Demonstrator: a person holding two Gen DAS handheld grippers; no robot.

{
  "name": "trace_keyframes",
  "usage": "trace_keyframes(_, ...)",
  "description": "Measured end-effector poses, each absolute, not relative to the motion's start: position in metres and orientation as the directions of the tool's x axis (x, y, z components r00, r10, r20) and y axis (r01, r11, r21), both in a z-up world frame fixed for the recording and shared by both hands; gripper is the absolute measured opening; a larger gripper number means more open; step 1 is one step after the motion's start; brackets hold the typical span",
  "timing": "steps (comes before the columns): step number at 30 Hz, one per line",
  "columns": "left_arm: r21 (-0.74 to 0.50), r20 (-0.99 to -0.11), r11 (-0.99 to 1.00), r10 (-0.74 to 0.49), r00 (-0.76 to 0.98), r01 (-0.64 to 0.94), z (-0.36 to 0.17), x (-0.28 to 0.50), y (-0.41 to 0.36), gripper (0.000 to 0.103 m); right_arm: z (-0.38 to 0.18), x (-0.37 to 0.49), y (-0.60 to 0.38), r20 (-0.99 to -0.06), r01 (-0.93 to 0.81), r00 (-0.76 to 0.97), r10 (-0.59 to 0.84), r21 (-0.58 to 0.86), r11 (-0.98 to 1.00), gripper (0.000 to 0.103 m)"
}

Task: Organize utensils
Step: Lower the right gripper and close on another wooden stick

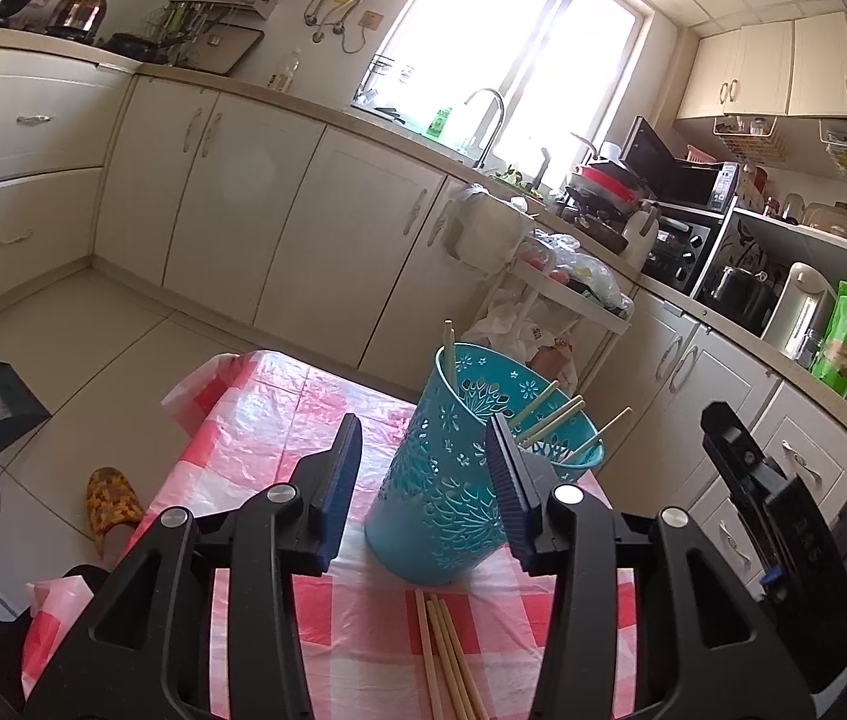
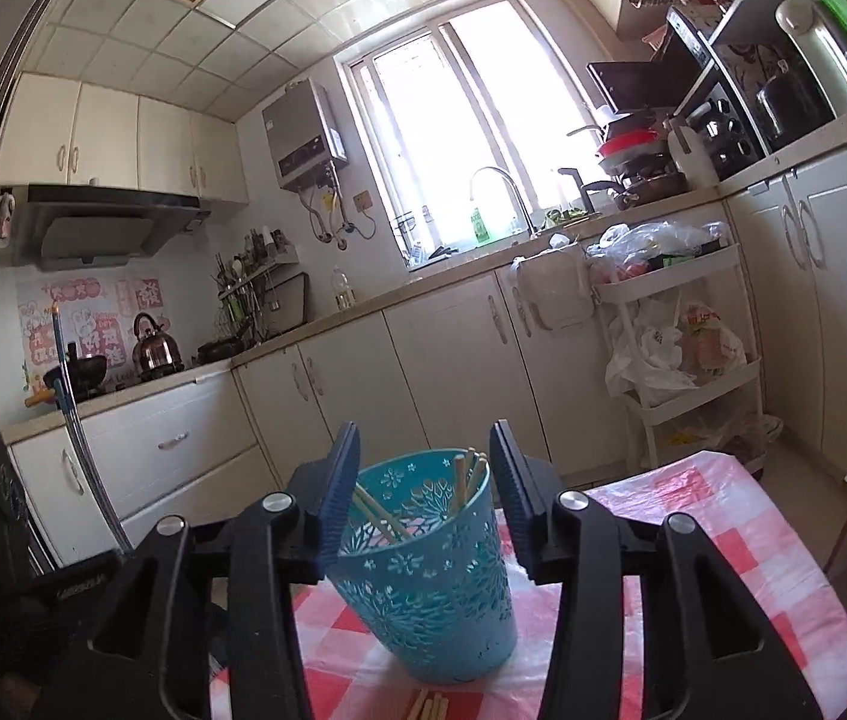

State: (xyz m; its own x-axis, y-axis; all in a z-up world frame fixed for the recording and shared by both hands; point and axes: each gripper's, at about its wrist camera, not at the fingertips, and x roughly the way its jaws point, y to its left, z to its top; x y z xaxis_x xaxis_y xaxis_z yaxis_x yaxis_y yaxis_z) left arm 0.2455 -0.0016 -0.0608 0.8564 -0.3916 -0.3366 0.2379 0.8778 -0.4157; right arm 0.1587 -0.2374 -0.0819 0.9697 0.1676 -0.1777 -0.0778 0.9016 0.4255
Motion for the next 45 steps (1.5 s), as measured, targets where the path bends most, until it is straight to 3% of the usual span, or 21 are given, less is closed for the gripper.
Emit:
trace_keyframes(9,-0.383,-0.405,0.898,-0.373,0.835,0.216,-0.070,0.250,-0.006,0.043,-0.139,0.145,-0.212,-0.539,-0.054,0.809,0.237,0.333,0.942,0.050)
trace_keyframes(12,-0.352,-0.456,0.915,-0.351,0.818,0.196,-0.078,0.254,-0.008,0.045,-0.155,0.146,-0.206,-0.620,-0.049,0.745,0.244,0.314,0.948,0.038)
trace_keyframes(17,-0.278,-0.597,0.945,-0.310,0.740,0.172,-0.104,0.265,-0.010,0.045,-0.175,0.159,-0.192,-0.727,-0.068,0.641,0.248,0.268,0.961,0.029)
trace_keyframes(26,-0.174,-0.745,0.950,-0.300,0.596,0.261,-0.145,0.269,-0.042,0.045,-0.200,0.171,-0.167,-0.805,-0.129,0.528,0.271,0.239,0.962,0.021)
trace_keyframes(35,-0.131,-0.798,0.921,-0.317,0.512,0.367,-0.161,0.269,-0.074,0.045,-0.208,0.167,-0.166,-0.843,-0.142,0.487,0.230,0.184,0.973,0.011)
trace_keyframes(45,-0.035,-0.833,0.902,-0.264,0.487,0.430,-0.173,0.277,-0.101,0.045,-0.209,0.169,-0.181,-0.836,-0.120,0.481,0.264,0.235,0.965,0.011)
